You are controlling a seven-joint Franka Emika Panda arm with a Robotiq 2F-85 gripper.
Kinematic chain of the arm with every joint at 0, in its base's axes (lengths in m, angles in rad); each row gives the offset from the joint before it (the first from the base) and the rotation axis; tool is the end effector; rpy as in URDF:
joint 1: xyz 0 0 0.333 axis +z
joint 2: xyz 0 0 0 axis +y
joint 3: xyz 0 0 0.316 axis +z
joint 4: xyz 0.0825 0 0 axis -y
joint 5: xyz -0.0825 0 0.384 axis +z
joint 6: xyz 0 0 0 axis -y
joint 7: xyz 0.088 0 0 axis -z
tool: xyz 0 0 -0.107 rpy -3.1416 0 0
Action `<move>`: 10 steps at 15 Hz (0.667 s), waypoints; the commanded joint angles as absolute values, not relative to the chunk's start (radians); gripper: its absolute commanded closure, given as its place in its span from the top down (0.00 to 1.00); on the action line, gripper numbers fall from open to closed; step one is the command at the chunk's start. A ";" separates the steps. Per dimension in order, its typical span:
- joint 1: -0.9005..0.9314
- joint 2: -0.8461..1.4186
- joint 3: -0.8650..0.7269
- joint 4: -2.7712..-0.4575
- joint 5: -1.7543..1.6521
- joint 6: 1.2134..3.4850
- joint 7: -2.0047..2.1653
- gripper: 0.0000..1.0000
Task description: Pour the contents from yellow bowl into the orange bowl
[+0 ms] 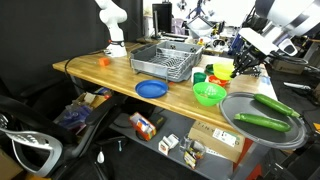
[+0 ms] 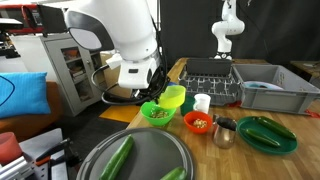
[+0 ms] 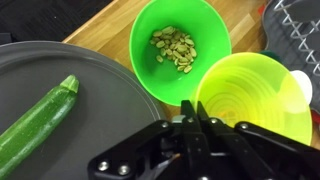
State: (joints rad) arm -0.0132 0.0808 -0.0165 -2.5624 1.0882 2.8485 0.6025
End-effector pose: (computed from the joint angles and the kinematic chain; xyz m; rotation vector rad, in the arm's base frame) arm 0.4450 -0.0606 0.2431 -1.8312 1.9917 -0.0781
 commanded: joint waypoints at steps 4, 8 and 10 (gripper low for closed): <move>-0.031 0.108 -0.063 -2.568 1.117 2.854 0.703 0.01; -0.037 0.114 -0.078 -2.568 1.125 2.834 0.747 0.01; -0.043 0.131 -0.085 -2.560 1.113 2.815 0.781 0.01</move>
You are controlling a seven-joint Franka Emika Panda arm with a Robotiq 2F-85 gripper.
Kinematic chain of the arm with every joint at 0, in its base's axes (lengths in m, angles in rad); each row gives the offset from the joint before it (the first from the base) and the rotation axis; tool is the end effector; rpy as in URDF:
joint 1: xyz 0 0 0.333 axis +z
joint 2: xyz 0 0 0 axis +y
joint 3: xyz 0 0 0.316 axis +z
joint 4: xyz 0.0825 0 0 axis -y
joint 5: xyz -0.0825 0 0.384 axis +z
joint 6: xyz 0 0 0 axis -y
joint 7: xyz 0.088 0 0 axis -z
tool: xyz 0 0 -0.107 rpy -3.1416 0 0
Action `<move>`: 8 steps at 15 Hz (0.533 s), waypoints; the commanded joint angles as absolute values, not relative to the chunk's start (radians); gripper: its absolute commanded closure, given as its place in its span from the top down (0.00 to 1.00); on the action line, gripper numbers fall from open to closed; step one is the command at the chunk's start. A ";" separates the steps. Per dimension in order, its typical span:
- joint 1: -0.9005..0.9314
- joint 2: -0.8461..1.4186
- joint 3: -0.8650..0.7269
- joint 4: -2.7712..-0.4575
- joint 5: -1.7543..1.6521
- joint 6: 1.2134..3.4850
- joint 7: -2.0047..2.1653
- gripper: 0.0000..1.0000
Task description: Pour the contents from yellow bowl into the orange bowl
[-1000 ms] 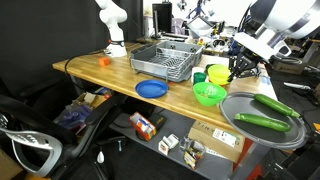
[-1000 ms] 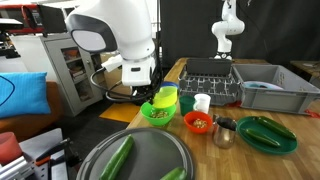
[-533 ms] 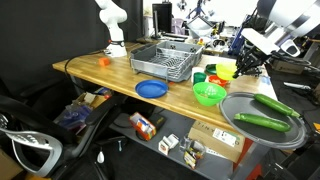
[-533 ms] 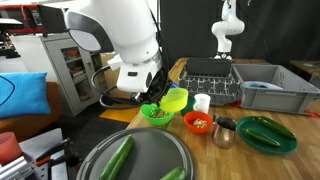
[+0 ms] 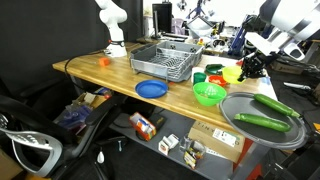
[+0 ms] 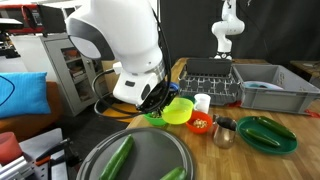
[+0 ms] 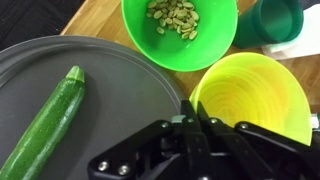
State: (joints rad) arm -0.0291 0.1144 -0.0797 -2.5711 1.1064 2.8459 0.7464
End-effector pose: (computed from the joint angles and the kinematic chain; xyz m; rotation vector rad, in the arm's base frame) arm 0.4312 -0.0955 0.2252 -1.5925 2.2240 -0.0214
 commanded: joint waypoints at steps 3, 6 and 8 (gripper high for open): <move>-0.058 0.164 -0.102 -2.545 1.103 2.742 0.817 0.01; -0.066 0.196 -0.117 -2.528 1.093 2.686 0.840 0.01; -0.065 0.211 -0.124 -2.519 1.087 2.675 0.861 0.01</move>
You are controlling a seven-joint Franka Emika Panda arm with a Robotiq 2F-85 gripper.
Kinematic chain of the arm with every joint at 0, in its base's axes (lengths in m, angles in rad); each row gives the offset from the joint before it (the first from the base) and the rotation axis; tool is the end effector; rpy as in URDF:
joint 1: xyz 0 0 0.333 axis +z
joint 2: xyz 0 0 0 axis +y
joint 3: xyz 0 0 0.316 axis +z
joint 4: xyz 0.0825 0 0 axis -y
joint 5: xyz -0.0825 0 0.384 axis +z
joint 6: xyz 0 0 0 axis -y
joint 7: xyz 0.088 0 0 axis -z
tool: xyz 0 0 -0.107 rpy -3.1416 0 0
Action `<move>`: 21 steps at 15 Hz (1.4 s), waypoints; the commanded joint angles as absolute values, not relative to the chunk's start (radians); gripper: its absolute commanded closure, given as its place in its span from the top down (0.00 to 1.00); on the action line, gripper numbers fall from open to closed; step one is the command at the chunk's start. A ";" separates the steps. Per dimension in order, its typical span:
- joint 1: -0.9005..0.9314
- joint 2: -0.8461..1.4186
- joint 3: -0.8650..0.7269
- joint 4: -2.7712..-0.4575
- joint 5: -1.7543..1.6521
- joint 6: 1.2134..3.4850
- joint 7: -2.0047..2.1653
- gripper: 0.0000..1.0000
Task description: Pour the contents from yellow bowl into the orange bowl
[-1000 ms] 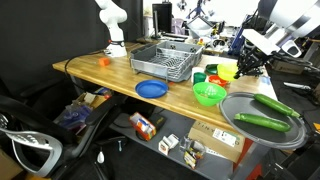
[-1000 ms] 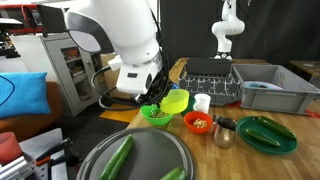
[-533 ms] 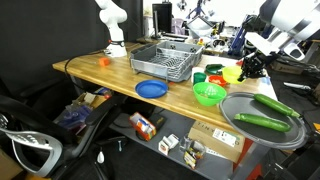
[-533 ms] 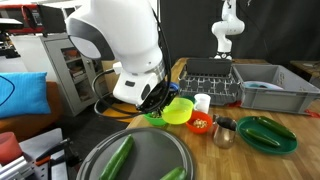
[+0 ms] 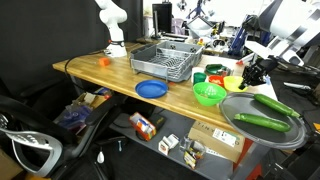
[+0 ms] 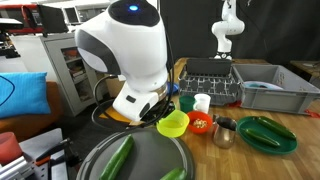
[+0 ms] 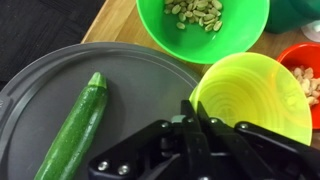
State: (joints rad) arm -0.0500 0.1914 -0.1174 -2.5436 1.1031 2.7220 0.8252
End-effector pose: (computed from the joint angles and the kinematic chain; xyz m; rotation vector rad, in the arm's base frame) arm 0.4251 -0.1074 0.1927 -1.4705 2.3266 0.1822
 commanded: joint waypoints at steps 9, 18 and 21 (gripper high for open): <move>-0.054 0.290 -0.139 -2.472 0.891 2.616 1.087 0.01; -0.064 0.294 -0.125 -2.431 0.830 2.561 1.122 0.64; -0.067 0.273 -0.113 -2.430 0.853 2.576 1.070 0.86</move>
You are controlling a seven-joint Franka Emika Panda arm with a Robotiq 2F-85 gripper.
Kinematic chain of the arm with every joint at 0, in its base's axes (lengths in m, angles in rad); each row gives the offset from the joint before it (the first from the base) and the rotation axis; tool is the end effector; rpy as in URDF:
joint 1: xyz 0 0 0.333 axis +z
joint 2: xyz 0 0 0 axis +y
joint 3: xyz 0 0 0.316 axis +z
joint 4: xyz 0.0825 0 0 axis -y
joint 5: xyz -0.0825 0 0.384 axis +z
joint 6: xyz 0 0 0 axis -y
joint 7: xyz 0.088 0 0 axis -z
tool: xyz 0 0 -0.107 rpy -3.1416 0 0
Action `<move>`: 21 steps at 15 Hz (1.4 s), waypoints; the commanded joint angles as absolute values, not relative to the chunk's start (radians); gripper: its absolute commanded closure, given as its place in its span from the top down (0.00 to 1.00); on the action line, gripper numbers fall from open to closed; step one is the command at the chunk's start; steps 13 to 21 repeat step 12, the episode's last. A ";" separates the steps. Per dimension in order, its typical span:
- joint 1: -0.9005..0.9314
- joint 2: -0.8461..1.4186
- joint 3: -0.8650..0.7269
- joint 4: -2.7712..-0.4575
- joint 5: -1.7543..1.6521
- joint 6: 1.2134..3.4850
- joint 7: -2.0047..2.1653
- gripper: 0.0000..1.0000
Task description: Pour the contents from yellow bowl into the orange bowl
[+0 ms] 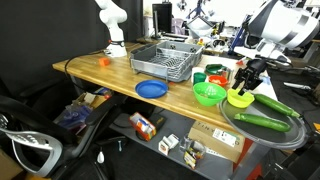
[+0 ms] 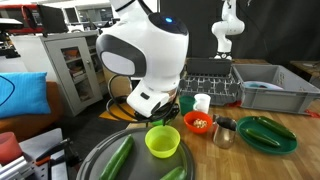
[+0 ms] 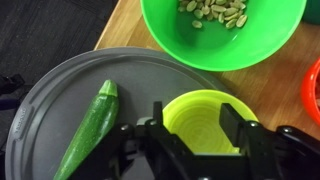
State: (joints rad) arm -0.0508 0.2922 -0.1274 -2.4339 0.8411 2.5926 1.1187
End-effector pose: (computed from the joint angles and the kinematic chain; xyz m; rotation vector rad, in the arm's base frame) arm 0.4575 -0.1003 0.1751 -1.4877 2.4401 0.3668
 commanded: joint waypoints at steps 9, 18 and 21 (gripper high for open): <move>-0.053 0.274 -0.113 -2.422 0.838 2.592 1.071 0.99; -0.053 0.274 -0.113 -2.422 0.838 2.592 1.071 0.99; -0.053 0.274 -0.113 -2.422 0.838 2.592 1.071 0.99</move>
